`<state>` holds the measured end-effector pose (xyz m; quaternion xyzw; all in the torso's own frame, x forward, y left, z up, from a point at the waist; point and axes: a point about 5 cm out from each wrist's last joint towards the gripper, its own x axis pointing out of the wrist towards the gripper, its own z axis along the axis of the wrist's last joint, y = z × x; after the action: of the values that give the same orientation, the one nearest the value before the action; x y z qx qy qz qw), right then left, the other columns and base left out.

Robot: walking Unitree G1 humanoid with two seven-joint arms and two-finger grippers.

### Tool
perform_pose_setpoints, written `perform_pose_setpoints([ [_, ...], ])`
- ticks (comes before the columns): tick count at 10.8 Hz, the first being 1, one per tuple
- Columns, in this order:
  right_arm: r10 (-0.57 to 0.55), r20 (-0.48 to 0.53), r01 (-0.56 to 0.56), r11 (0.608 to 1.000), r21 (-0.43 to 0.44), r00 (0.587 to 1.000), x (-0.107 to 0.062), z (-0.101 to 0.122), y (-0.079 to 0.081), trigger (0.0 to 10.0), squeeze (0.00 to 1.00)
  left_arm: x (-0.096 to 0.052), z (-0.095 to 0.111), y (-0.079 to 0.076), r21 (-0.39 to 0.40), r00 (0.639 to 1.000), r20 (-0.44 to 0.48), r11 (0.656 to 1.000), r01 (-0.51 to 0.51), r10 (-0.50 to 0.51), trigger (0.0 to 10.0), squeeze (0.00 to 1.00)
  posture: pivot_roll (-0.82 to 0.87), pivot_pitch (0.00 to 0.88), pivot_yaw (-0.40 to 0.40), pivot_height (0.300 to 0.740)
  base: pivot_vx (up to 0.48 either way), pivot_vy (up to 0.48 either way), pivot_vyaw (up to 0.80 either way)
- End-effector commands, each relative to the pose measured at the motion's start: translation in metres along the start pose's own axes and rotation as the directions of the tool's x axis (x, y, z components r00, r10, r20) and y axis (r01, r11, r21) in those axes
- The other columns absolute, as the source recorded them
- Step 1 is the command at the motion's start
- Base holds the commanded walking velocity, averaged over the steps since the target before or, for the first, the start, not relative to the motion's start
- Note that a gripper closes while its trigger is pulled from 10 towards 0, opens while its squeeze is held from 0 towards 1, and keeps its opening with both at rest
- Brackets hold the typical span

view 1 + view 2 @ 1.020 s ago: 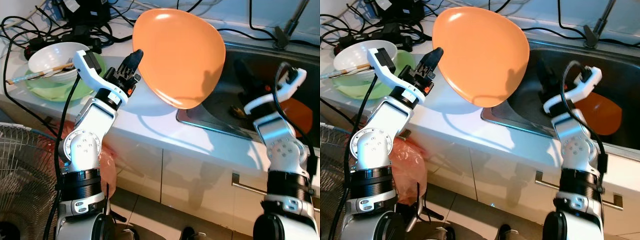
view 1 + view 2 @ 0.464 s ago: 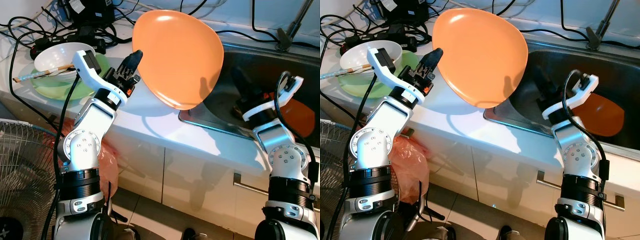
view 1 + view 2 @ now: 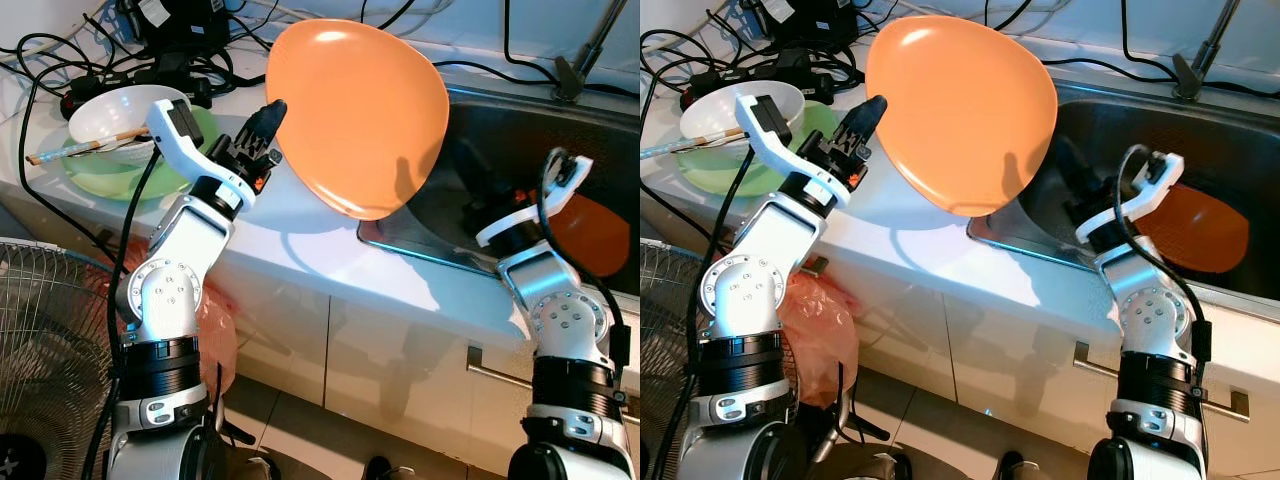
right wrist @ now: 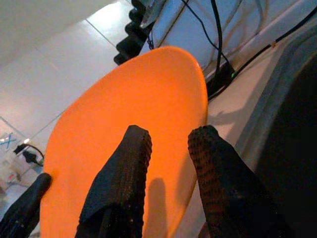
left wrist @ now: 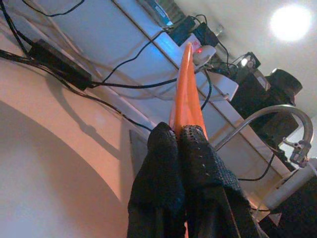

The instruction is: Kitchen organization

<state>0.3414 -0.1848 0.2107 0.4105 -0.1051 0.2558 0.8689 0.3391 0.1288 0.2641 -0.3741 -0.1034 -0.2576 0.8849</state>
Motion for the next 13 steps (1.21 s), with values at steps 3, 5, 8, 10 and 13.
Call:
perform_pose_setpoints([
  [3,0.042,0.004,-0.043,0.999,0.030,0.999,-0.001,-0.002,0.005,10.0,0.00,0.004,0.014,-0.013,0.026,0.995,0.051,0.997,0.080,-0.081,10.0,0.00,0.07,0.141,0.048,0.740,0.000,0.000,0.00],
  [5,0.049,-0.002,-0.049,0.998,0.044,0.999,-0.001,-0.005,0.007,10.0,0.00,0.004,0.013,-0.015,0.023,0.995,0.049,0.996,0.087,-0.088,10.0,0.00,0.07,0.149,0.046,0.740,0.000,0.000,0.00],
  [8,0.046,-0.009,-0.046,0.998,0.050,0.999,0.000,-0.009,0.007,10.0,0.00,0.005,0.016,-0.019,0.017,0.992,0.063,0.994,0.109,-0.110,10.0,0.00,0.07,0.154,0.043,0.740,0.000,0.000,0.00],
  [10,0.023,-0.013,-0.022,0.999,0.042,1.000,-0.001,-0.010,0.002,10.0,0.00,0.006,0.021,-0.022,0.014,0.989,0.082,0.992,0.122,-0.123,10.0,0.00,0.08,0.159,0.042,0.740,0.000,0.000,0.00],
  [13,0.022,-0.018,-0.022,0.999,0.031,1.000,-0.001,-0.011,0.002,10.0,0.00,0.007,0.021,-0.022,0.010,0.988,0.088,0.992,0.125,-0.126,10.0,0.00,0.08,0.162,0.040,0.740,0.000,0.000,0.00],
])
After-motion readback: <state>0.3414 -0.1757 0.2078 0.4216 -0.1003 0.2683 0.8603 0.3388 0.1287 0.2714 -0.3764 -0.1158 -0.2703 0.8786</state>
